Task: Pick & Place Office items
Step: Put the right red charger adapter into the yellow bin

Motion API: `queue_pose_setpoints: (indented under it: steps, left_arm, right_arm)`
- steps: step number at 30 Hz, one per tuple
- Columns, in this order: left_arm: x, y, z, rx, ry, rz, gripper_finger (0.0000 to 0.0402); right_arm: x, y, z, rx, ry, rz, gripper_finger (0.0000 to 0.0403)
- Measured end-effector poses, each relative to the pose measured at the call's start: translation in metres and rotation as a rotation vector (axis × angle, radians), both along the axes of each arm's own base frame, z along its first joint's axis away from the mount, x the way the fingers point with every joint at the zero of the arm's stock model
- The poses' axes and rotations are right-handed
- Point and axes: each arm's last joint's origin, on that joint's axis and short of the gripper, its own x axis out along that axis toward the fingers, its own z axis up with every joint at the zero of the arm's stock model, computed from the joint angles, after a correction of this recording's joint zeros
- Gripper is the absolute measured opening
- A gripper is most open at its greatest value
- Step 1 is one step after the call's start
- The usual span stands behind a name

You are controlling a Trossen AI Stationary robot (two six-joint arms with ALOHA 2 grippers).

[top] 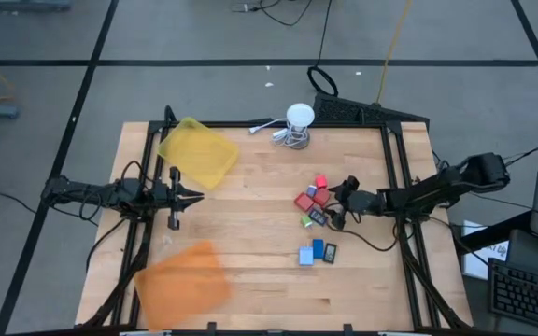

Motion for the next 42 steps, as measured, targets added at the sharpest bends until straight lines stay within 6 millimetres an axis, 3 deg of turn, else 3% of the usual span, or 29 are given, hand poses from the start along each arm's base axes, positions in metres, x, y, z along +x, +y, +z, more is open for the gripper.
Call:
queue_pose_setpoints:
  steps: [8, 21, 25, 31, 42]
  left_arm:
    - [0.000, 0.000, 0.000, 0.000, 0.000, 0.000, 0.0042]
    - [0.000, 0.000, 0.000, 0.000, 0.000, 0.000, 0.0042]
    - [0.000, 0.000, 0.000, 0.000, 0.000, 0.000, 0.0042]
    - [0.000, 0.000, 0.000, 0.000, 0.000, 0.000, 0.0042]
    - [0.000, 0.000, 0.000, 0.000, 0.000, 0.000, 0.0042]
  right_arm:
    - [0.001, -0.007, -0.011, -0.027, 0.065, -0.021, 0.0352]
    - [0.007, -0.008, -0.017, 0.015, 0.015, -0.063, 0.0349]
    - [0.007, -0.008, -0.017, 0.015, 0.016, -0.060, 0.0322]
    - [0.008, -0.009, -0.015, -0.021, 0.009, -0.037, 0.0252]
    - [0.009, -0.002, -0.004, -0.048, -0.051, 0.020, 0.0248]
